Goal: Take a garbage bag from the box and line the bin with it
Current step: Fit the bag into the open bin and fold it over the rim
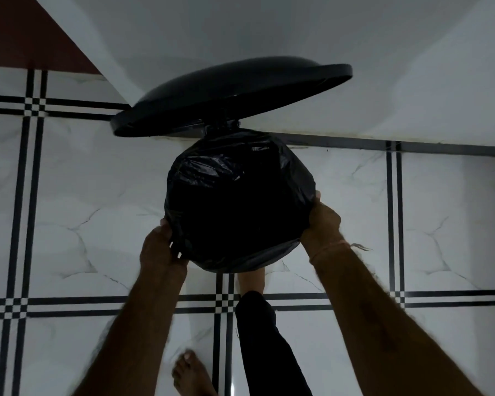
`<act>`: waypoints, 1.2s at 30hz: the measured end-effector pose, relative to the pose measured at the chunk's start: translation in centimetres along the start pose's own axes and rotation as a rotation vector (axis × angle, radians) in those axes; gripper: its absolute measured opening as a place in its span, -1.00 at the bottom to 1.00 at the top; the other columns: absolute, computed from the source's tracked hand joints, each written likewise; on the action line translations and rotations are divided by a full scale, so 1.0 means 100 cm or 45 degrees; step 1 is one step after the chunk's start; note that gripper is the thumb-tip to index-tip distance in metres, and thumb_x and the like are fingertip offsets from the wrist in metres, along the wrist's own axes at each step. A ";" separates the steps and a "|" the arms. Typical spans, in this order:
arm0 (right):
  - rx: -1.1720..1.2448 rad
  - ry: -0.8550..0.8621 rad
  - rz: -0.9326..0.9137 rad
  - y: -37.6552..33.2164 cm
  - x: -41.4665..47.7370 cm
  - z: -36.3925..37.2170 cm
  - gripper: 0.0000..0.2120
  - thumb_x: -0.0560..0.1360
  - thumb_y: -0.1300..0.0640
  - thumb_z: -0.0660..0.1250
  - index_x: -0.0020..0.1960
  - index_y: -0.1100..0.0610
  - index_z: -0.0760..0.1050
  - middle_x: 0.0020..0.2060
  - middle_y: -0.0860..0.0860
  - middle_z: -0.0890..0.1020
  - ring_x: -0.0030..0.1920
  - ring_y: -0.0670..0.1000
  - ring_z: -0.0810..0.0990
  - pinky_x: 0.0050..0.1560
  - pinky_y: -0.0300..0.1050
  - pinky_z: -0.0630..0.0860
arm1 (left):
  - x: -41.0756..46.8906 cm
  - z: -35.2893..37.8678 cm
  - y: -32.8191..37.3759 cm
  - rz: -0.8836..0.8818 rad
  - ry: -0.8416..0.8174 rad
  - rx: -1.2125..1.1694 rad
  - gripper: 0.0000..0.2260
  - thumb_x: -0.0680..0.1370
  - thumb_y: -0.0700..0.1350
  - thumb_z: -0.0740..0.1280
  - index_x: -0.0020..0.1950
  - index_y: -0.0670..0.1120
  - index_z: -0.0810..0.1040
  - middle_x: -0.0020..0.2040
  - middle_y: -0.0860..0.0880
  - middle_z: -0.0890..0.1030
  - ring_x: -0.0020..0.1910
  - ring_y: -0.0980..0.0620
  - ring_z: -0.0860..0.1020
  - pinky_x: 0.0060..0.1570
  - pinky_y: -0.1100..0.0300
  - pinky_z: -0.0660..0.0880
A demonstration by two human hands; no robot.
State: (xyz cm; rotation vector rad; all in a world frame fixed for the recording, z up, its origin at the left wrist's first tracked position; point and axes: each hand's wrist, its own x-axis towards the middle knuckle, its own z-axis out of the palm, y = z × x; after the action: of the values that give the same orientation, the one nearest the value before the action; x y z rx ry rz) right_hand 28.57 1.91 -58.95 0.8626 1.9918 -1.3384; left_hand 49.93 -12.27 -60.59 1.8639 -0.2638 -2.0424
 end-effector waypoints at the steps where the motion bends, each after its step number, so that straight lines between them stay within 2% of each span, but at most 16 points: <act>1: 0.021 0.049 -0.081 0.002 0.000 -0.002 -0.59 0.68 0.00 0.27 -0.26 0.20 0.48 -0.32 0.07 0.52 -0.28 0.02 0.50 -0.01 -0.08 0.48 | -0.003 0.003 0.000 0.039 0.057 0.033 -0.90 0.64 -0.04 0.35 0.08 -0.01 0.62 0.07 0.00 0.65 0.09 0.03 0.58 -0.04 0.11 0.57; 3: 0.072 0.087 -0.177 0.008 -0.001 -0.003 -0.51 0.68 -0.03 0.24 -0.33 0.24 0.46 -0.39 0.07 0.46 -0.32 0.02 0.44 -0.14 -0.10 0.42 | -0.001 0.003 -0.003 0.167 0.195 0.150 -0.96 0.62 -0.04 0.40 0.02 0.02 0.63 -0.08 0.04 0.62 -0.11 0.10 0.54 -0.18 0.22 0.49; 5: 0.104 -0.005 -0.185 0.011 -0.001 -0.008 -0.49 0.69 -0.07 0.20 -0.26 0.27 0.50 -0.32 0.10 0.52 -0.27 0.00 0.51 -0.18 -0.12 0.48 | -0.002 0.004 -0.006 0.298 0.291 0.174 -0.92 0.58 -0.06 0.45 0.04 -0.03 0.65 -0.12 0.02 0.66 -0.16 0.08 0.59 -0.22 0.23 0.51; 8: 0.054 -0.241 -0.181 0.013 0.002 -0.018 -0.65 0.68 0.06 0.25 -0.09 0.30 0.59 -0.13 0.14 0.61 -0.09 0.00 0.60 0.00 -0.17 0.54 | -0.005 0.005 -0.010 0.337 0.315 0.184 -0.98 0.57 -0.16 0.46 -0.03 -0.06 0.65 -0.12 -0.03 0.68 -0.11 0.03 0.65 -0.25 0.25 0.58; 10: 0.131 -0.339 -0.107 0.011 0.010 -0.024 -0.79 0.67 0.17 0.26 -0.02 0.24 0.62 -0.05 0.17 0.66 0.02 0.09 0.63 0.18 -0.10 0.56 | -0.005 0.004 -0.009 0.288 0.349 0.201 -0.92 0.58 -0.17 0.44 -0.08 -0.02 0.62 -0.14 0.00 0.66 -0.16 0.08 0.63 -0.33 0.32 0.57; 12: 0.178 -0.372 -0.041 0.007 0.017 -0.025 -0.81 0.67 0.20 0.25 0.02 0.24 0.62 -0.02 0.16 0.67 0.03 0.12 0.64 0.25 -0.02 0.55 | -0.002 0.003 -0.006 0.230 0.297 0.228 -0.90 0.63 -0.13 0.38 -0.08 0.00 0.57 -0.14 0.03 0.62 -0.19 0.13 0.59 -0.40 0.36 0.55; 14: 0.163 -0.330 -0.029 0.005 0.025 -0.025 -0.83 0.66 0.23 0.27 -0.02 0.23 0.62 -0.09 0.14 0.68 -0.05 0.10 0.65 0.15 -0.05 0.61 | -0.001 0.003 -0.008 0.219 0.239 0.245 -0.88 0.66 -0.01 0.32 -0.06 0.00 0.52 -0.10 0.04 0.60 -0.14 0.13 0.59 -0.36 0.36 0.57; 16: 0.126 -0.228 -0.047 0.004 0.025 -0.020 -0.83 0.63 0.30 0.32 -0.12 0.20 0.61 -0.30 0.06 0.69 -0.21 0.06 0.62 -0.14 -0.18 0.64 | -0.005 0.004 -0.009 0.249 0.252 0.206 -0.77 0.63 0.11 0.34 0.00 -0.05 0.56 -0.09 0.04 0.65 -0.11 0.12 0.65 -0.22 0.28 0.61; 19: 0.112 -0.096 -0.121 0.006 0.026 -0.020 -0.80 0.57 0.36 0.38 -0.20 0.17 0.54 -0.43 0.01 0.62 -0.33 0.01 0.52 -0.40 -0.29 0.54 | -0.008 0.004 -0.011 0.299 0.239 0.170 -0.79 0.57 0.02 0.46 0.10 -0.08 0.60 -0.07 0.01 0.71 -0.09 0.06 0.69 -0.17 0.19 0.63; 22: 0.128 -0.147 -0.200 0.000 0.022 -0.021 -0.75 0.60 0.12 0.41 -0.23 0.18 0.59 -0.36 0.01 0.59 -0.36 -0.05 0.52 -0.31 -0.29 0.56 | -0.005 0.003 -0.007 0.310 0.270 0.165 -0.91 0.55 -0.11 0.49 -0.08 -0.04 0.60 -0.14 -0.02 0.71 -0.13 0.04 0.69 -0.19 0.20 0.66; 24: 0.090 -0.246 -0.227 -0.006 0.021 -0.023 -0.68 0.56 -0.02 0.43 -0.21 0.21 0.58 -0.36 0.01 0.56 -0.37 -0.08 0.52 -0.26 -0.28 0.57 | -0.004 0.001 -0.004 0.265 0.233 0.139 -0.92 0.55 -0.14 0.49 -0.10 -0.05 0.62 -0.22 0.01 0.72 -0.15 0.07 0.70 -0.18 0.22 0.67; 27: 0.120 -0.310 -0.155 -0.011 0.024 -0.022 -0.89 0.57 0.28 0.41 -0.14 0.20 0.58 -0.28 0.08 0.58 -0.28 -0.01 0.53 -0.30 -0.30 0.58 | 0.003 -0.005 -0.003 0.103 0.113 0.035 -0.92 0.58 -0.15 0.45 0.06 -0.09 0.66 -0.08 0.00 0.75 0.01 0.07 0.70 -0.13 0.25 0.65; 30: 0.196 -0.225 -0.042 -0.015 0.022 -0.017 -0.84 0.56 0.35 0.41 -0.13 0.15 0.51 -0.25 0.08 0.58 -0.28 -0.01 0.54 -0.35 -0.33 0.58 | 0.006 -0.007 -0.003 -0.016 0.031 -0.087 -0.81 0.64 -0.10 0.34 0.21 -0.14 0.60 0.14 -0.08 0.68 0.17 0.02 0.64 -0.03 0.27 0.64; 32: 0.209 -0.131 -0.034 -0.014 0.024 -0.013 -0.77 0.53 0.35 0.45 -0.12 0.11 0.45 -0.30 0.07 0.55 -0.34 -0.01 0.51 -0.40 -0.31 0.55 | 0.006 -0.011 -0.005 -0.046 0.019 -0.110 -0.77 0.61 -0.18 0.37 0.26 -0.21 0.60 0.16 -0.14 0.68 0.06 0.06 0.69 -0.09 0.31 0.64; 34: 0.161 -0.083 -0.102 -0.012 0.024 -0.010 -0.75 0.51 0.34 0.48 -0.15 0.10 0.45 -0.34 0.07 0.53 -0.38 0.00 0.47 -0.41 -0.26 0.53 | 0.005 -0.013 -0.003 0.006 0.105 -0.050 -0.88 0.59 -0.27 0.39 0.11 -0.19 0.63 0.05 -0.12 0.70 -0.14 0.12 0.73 -0.21 0.34 0.63; 36: 0.065 -0.059 -0.235 -0.009 0.024 -0.010 -0.81 0.53 0.25 0.48 -0.20 0.13 0.52 -0.35 0.07 0.55 -0.39 0.00 0.48 -0.35 -0.23 0.53 | -0.002 -0.007 -0.001 0.082 0.157 0.059 -0.89 0.61 -0.30 0.35 -0.02 -0.11 0.63 -0.08 -0.05 0.68 -0.20 0.12 0.69 -0.25 0.35 0.63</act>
State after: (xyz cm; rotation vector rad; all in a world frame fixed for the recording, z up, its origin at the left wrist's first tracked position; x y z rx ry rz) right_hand 26.27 3.11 -59.99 0.6767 2.0492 -1.5036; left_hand 50.64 -12.00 -60.58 1.9738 -0.3360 -1.8858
